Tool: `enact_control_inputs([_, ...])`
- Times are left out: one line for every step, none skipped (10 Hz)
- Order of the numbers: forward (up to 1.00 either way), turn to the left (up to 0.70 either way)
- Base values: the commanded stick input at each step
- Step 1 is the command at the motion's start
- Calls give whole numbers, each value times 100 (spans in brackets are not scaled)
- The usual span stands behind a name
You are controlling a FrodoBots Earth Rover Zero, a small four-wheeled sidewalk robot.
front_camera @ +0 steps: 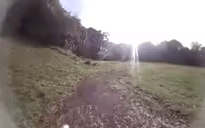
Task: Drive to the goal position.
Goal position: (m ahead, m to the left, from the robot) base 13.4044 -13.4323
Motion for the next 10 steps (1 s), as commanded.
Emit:
enact_control_inputs([85, 0])
enact_control_inputs([85, 0])
enact_control_inputs([85, 0])
enact_control_inputs([85, 0])
enact_control_inputs([85, 0])
enact_control_inputs([85, 0])
enact_control_inputs([85, 0])
enact_control_inputs([85, 0])
enact_control_inputs([85, 0])
enact_control_inputs([85, 0])
